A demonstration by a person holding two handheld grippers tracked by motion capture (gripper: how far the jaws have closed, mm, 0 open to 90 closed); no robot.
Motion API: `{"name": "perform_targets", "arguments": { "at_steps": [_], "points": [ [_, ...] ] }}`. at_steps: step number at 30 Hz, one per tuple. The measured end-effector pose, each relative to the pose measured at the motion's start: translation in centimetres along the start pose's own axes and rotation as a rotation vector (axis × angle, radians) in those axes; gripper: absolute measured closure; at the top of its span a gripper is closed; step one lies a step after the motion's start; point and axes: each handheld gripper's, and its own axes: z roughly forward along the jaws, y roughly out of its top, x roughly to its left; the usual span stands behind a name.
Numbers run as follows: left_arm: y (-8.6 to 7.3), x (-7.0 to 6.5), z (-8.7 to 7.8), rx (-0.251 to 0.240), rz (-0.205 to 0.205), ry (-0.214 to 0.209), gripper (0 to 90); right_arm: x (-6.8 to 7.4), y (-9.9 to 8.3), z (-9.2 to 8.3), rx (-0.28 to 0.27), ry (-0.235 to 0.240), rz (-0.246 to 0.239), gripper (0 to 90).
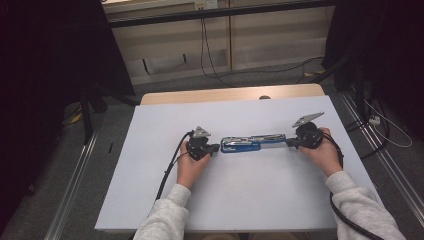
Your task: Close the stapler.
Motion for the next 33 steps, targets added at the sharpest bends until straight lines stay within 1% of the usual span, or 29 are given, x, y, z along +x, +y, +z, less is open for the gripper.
{"name": "perform_targets", "arguments": {
  "at_steps": [2,3,4,5,6,8,9,11,14,16,18,22,23,26,27,29,31,33],
  "points": [
    [0.01,-0.08,0.06,0.006,0.006,0.007,90.0,-0.01,-0.02,0.00,-0.001,0.008,0.001,90.0],
    [-0.01,-0.10,0.14,0.006,0.002,-0.002,90.0,-0.02,-0.03,0.01,-0.001,0.009,0.004,90.0],
    [0.00,-0.10,0.17,0.009,0.009,0.004,90.0,-0.05,-0.03,0.02,-0.002,0.009,0.004,90.0],
    [0.01,-0.08,0.20,0.013,0.007,-0.005,90.0,-0.05,-0.01,0.01,-0.006,0.009,-0.003,90.0],
    [0.02,-0.11,0.22,0.010,0.001,0.001,90.0,-0.02,-0.01,-0.02,-0.009,0.010,0.003,90.0],
    [0.08,-0.03,0.27,0.010,-0.003,-0.001,90.0,-0.02,0.04,-0.10,-0.018,0.009,-0.002,90.0],
    [0.09,-0.01,0.28,0.016,0.001,0.001,90.0,-0.04,0.06,-0.09,-0.023,0.011,-0.002,90.0],
    [0.16,-0.05,0.34,0.022,0.004,-0.009,90.0,-0.04,0.07,-0.08,-0.023,0.009,-0.007,90.0],
    [0.23,-0.16,0.51,0.016,0.000,0.003,90.0,-0.04,0.08,-0.12,-0.024,0.010,-0.007,90.0],
    [0.28,-0.17,0.53,0.018,0.010,0.007,90.0,-0.06,0.07,-0.14,-0.025,0.011,-0.006,90.0],
    [0.27,-0.14,0.52,0.020,0.006,0.002,90.0,-0.03,0.08,-0.20,-0.026,0.011,0.000,90.0],
    [0.27,-0.11,0.53,0.019,0.000,0.000,90.0,-0.07,0.10,-0.26,-0.032,0.011,0.001,90.0],
    [0.27,-0.07,0.53,0.019,0.001,-0.006,90.0,-0.07,0.12,-0.27,-0.032,0.009,-0.003,90.0],
    [0.27,-0.05,0.53,0.019,0.001,-0.007,90.0,-0.13,0.15,-0.40,-0.048,0.011,0.001,90.0],
    [0.26,-0.08,0.53,0.018,0.000,-0.002,90.0,-0.13,0.13,-0.46,-0.060,0.012,0.009,90.0],
    [0.26,-0.07,0.53,0.019,0.001,-0.003,90.0,-0.25,0.13,-0.62,-0.075,0.021,0.020,90.0],
    [0.26,-0.03,0.53,0.019,0.001,-0.004,90.0,-0.18,0.26,-0.77,-0.103,0.034,0.033,90.0],
    [0.25,-0.05,0.52,0.018,0.003,-0.008,90.0,0.03,0.55,-0.87,-0.118,0.029,0.023,90.0]
  ]
}}
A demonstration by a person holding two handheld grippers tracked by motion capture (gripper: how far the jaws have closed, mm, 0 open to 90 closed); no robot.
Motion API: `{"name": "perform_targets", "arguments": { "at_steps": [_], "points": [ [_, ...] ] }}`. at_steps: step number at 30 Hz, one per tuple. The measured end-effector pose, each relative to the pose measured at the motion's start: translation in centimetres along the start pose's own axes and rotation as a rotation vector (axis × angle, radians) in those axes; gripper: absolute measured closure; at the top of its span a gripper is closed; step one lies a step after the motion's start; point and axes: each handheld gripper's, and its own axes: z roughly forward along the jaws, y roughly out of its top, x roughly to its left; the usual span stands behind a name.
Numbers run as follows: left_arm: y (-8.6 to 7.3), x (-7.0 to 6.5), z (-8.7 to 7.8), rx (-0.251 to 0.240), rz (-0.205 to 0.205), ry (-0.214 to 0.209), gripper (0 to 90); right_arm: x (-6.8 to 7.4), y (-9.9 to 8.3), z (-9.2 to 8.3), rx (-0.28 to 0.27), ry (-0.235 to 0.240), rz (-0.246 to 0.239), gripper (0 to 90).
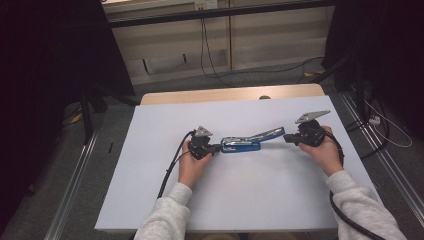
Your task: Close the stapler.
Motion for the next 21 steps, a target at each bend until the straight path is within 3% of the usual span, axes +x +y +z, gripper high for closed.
{"name": "perform_targets", "arguments": {
  "at_steps": [6,8,12,13,14,15,16,17,19,21],
  "points": [
    [0.0,0.2,-0.2,0.001,-0.009,0.013,89.1,0.5,0.4,0.0,-0.006,0.013,-0.027,89.6],
    [0.0,0.3,-0.4,-0.003,-0.019,0.009,86.4,0.6,0.3,0.0,-0.007,0.027,-0.024,85.7],
    [0.1,0.4,-1.2,-0.009,-0.037,0.014,73.7,1.1,0.1,-0.1,-0.039,0.059,-0.011,73.0],
    [0.1,0.5,-1.5,-0.015,-0.063,0.023,63.7,1.3,0.2,-0.2,-0.040,0.069,-0.005,70.8],
    [0.0,0.5,-1.7,-0.020,-0.074,0.019,60.0,1.5,0.2,-0.3,-0.038,0.072,-0.006,67.3],
    [0.0,0.5,-2.1,-0.018,-0.065,0.010,60.8,1.7,0.1,-0.5,-0.042,0.070,0.000,63.1],
    [-0.1,0.5,-2.4,-0.041,-0.081,0.009,57.3,1.9,0.1,-0.6,-0.048,0.077,0.005,60.0],
    [-0.1,0.5,-2.7,-0.045,-0.095,0.009,48.4,2.1,0.0,-0.8,-0.056,0.093,0.011,55.5],
    [-0.2,0.5,-3.6,-0.049,-0.078,-0.031,45.5,2.4,-0.1,-1.2,-0.069,0.098,0.024,47.5],
    [-0.3,0.3,-4.4,-0.050,-0.077,-0.029,37.6,2.9,-0.1,-1.6,-0.076,0.113,0.002,41.2]
  ]
}}
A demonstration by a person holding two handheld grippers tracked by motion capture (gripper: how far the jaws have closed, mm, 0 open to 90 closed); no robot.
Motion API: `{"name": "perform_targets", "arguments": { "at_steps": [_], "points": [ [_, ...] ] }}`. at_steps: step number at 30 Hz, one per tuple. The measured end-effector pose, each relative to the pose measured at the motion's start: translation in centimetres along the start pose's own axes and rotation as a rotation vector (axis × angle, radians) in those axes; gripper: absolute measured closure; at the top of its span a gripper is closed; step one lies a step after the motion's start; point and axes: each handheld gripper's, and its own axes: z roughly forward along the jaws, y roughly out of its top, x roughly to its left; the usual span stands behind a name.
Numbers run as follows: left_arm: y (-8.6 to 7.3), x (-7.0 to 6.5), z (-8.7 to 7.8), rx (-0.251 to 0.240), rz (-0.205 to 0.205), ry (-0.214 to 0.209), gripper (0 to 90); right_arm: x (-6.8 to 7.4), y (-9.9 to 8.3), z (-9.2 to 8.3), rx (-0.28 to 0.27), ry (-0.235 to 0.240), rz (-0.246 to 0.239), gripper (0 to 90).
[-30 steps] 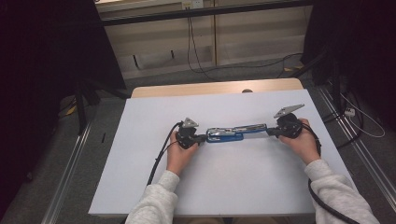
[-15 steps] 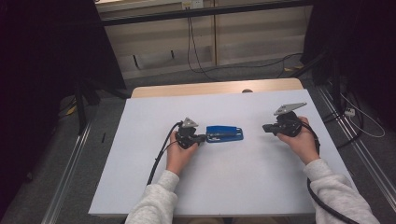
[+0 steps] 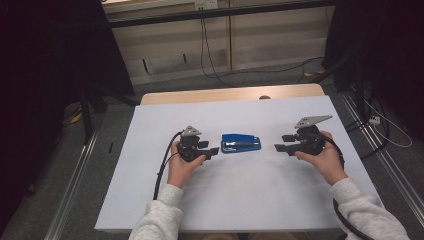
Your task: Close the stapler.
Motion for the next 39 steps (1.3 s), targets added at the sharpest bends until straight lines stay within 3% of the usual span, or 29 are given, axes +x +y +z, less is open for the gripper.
{"name": "perform_targets", "arguments": {
  "at_steps": [3,7,10,14,18,28,39],
  "points": [
    [-0.3,0.1,-1.3,-0.020,-0.012,0.008,28.4,0.5,-0.1,-0.2,-0.002,-0.020,0.035,25.8],
    [-0.8,0.5,-2.8,-0.040,-0.013,0.002,19.9,1.5,-0.9,-0.6,0.004,-0.005,0.047,18.3],
    [-1.3,0.7,-3.7,-0.045,-0.023,0.008,14.4,2.1,-1.4,-1.0,0.028,-0.016,0.030,12.4],
    [-1.9,0.7,-4.9,-0.053,0.009,0.013,12.0,2.4,-2.3,-1.5,0.039,-0.005,0.054,9.8],
    [-2.5,0.6,-6.1,-0.064,0.014,0.011,9.8,2.9,-3.0,-2.3,0.036,0.001,0.069,9.5],
    [-4.3,1.2,-9.0,-0.092,0.004,0.030,9.4,4.1,-5.0,-4.0,0.050,0.025,0.059,9.6],
    [-6.7,1.8,-12.2,-0.099,-0.019,0.059,8.0,4.1,-5.6,-4.8,0.056,0.000,0.043,9.7]
  ]
}}
